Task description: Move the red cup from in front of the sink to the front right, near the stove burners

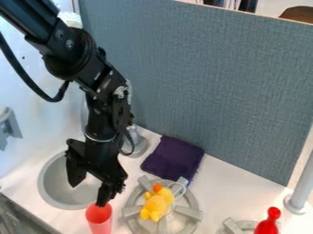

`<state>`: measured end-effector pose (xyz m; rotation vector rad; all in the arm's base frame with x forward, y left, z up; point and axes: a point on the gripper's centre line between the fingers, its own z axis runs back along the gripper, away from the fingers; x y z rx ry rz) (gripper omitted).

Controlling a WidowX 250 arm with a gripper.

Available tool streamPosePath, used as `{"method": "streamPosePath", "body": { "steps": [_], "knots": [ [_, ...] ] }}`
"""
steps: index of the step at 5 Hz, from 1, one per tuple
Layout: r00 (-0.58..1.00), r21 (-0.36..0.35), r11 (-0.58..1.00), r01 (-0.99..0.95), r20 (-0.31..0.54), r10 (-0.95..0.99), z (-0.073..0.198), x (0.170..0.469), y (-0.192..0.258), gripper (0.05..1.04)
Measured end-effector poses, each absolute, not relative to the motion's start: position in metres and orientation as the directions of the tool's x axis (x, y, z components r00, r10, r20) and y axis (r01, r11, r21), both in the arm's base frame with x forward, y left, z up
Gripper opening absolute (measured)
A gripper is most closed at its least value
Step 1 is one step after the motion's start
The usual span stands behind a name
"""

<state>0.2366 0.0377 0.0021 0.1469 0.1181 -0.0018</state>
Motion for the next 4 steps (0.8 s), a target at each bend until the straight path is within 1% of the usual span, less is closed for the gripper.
{"method": "streamPosePath", "body": {
  "steps": [1,2,3,4],
  "knots": [
    [0.99,0.142,0.99,0.013,-0.14,0.007,-0.003,0.233,0.037,1.001],
    [0.989,0.131,0.991,0.015,-0.149,0.005,-0.005,0.229,0.035,1.001],
    [0.988,0.135,0.99,0.03,-0.154,-0.008,-0.013,0.229,0.036,1.001],
    [0.982,0.149,0.988,0.034,-0.189,-0.005,-0.031,0.226,0.038,1.001]
  ]
}}
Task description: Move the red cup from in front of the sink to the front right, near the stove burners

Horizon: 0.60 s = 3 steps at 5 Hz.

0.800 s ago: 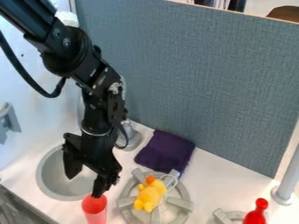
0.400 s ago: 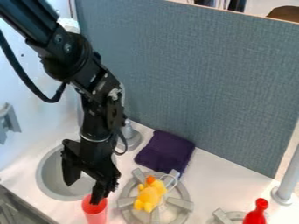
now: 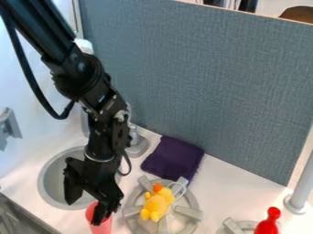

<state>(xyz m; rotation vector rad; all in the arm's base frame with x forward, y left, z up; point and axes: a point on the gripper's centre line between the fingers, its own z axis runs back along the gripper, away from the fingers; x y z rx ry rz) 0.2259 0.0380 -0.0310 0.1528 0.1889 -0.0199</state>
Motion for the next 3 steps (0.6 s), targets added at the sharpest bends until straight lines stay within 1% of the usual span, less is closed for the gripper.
{"method": "streamPosePath", "body": {
  "steps": [1,3],
  "knots": [
    [0.986,0.141,0.99,0.021,-0.169,0.003,-0.044,0.23,0.037,1.001],
    [0.99,0.106,0.994,-0.02,-0.139,0.035,-0.057,0.237,0.03,1.001]
  ]
}}
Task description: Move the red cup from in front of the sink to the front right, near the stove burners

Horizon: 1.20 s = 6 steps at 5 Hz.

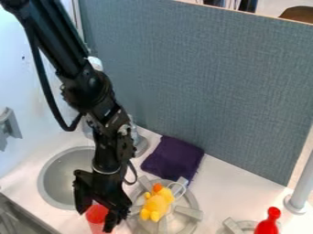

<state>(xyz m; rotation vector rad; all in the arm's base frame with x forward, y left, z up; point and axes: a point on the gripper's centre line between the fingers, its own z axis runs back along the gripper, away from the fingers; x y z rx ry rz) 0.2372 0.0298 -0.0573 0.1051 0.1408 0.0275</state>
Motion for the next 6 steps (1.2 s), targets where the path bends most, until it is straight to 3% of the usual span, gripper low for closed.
{"method": "streamPosePath", "body": {
  "steps": [2,4,6],
  "knots": [
    [0.991,0.097,0.995,-0.006,-0.132,0.019,-0.067,0.245,0.009,1.001],
    [0.986,0.155,0.987,-0.047,-0.151,0.07,-0.084,0.253,0.011,0.964],
    [0.973,0.219,0.972,-0.083,-0.195,0.127,-0.095,0.26,0.027,0.386]
  ]
}}
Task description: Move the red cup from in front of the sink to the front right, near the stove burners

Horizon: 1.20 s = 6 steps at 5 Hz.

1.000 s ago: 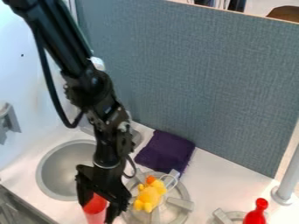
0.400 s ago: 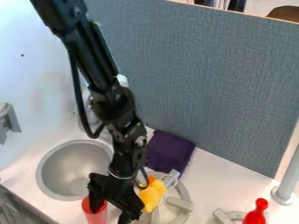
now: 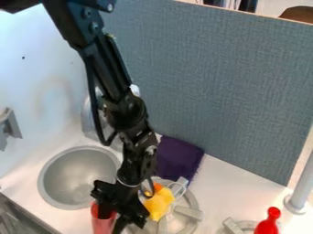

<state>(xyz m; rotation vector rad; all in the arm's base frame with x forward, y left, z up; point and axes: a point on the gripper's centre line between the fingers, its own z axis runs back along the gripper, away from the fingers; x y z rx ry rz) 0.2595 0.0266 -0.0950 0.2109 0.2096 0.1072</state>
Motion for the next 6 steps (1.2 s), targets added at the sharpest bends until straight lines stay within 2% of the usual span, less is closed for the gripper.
{"method": "streamPosePath", "body": {
  "steps": [1,2,3,4,5,6],
  "knots": [
    [0.965,0.213,0.976,-0.055,-0.24,0.107,-0.093,0.245,0.028,0.177],
    [0.986,0.148,0.989,-0.002,-0.163,0.026,-0.047,0.246,0.014,0.117],
    [0.99,0.08,0.992,0.098,-0.114,-0.089,-0.011,0.242,-0.017,0.112],
    [0.973,0.018,0.977,0.212,-0.096,-0.209,-0.012,0.248,-0.059,0.112],
    [0.933,-0.029,0.941,0.337,-0.128,-0.338,-0.025,0.249,-0.098,0.112],
    [0.883,-0.013,0.898,0.441,-0.174,-0.436,-0.05,0.252,-0.129,0.112]
  ]
}}
